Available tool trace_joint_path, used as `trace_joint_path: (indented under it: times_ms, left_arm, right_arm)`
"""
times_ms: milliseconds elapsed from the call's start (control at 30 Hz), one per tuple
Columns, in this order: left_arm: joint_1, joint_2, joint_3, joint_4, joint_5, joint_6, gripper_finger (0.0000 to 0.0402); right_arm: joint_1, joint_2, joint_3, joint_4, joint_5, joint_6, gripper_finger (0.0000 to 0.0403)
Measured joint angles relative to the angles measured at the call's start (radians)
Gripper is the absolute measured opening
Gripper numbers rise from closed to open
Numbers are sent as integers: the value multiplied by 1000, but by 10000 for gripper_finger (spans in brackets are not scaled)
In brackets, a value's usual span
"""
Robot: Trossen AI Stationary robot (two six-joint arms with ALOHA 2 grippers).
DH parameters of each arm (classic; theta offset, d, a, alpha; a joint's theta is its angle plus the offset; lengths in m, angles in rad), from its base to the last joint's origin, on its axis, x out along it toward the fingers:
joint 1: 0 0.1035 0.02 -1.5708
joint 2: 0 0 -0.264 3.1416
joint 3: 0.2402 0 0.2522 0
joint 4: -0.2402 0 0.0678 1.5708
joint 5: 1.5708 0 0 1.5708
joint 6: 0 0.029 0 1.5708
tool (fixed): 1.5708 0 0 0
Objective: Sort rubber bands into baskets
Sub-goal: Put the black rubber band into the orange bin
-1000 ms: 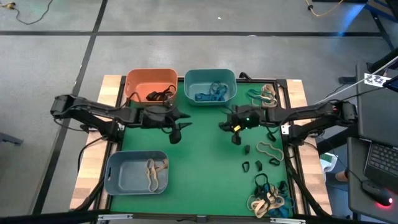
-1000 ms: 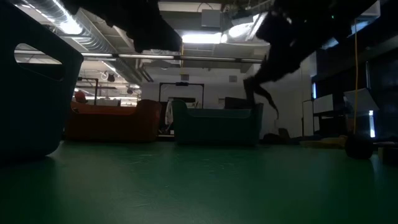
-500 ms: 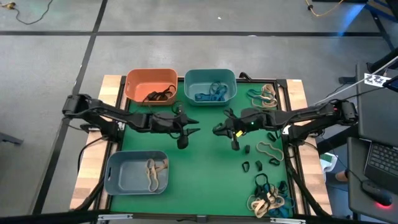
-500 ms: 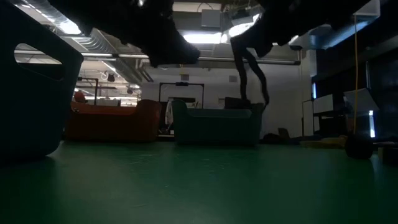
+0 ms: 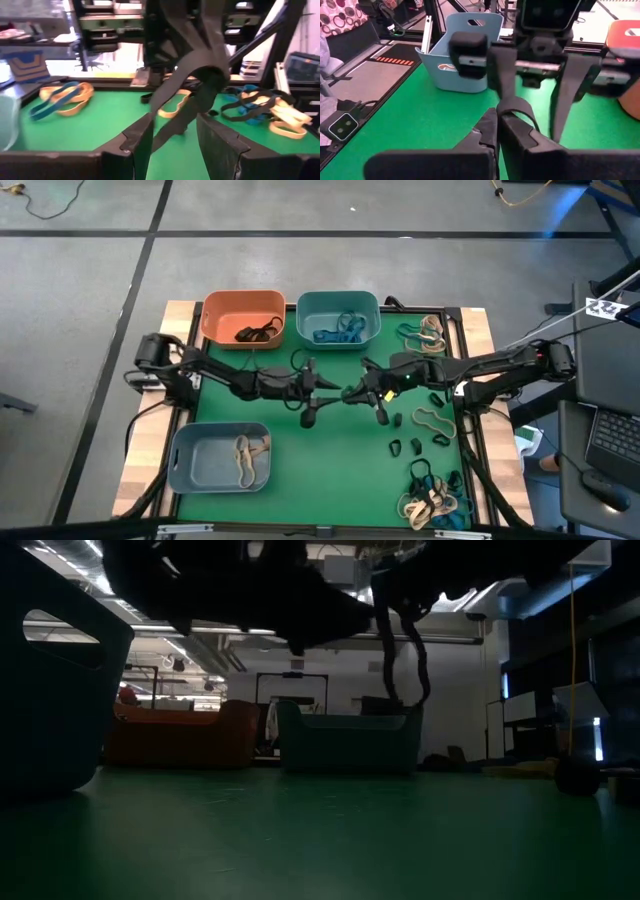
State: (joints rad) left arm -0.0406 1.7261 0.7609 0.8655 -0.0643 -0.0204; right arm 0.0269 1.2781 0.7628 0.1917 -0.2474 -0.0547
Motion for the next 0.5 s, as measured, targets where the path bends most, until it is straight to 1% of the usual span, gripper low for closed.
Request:
trace_joint_path:
  times_ms: [233,333,400,500]
  left_arm:
    - [-1,101,97,-1,24,-3,148]
    - [-1,103,112,-11,58,0,148]
    - [-1,103,117,-15,61,0,148]
    - [-2,101,117,-13,61,-8,148]
  right_arm:
    - [0,0,0,18,1,0,17]
    - [-1,0,0,16,14,-2,17]
    - [-1,0,0,16,30,-3,17]
    - [-1,0,0,17,88,-10,17]
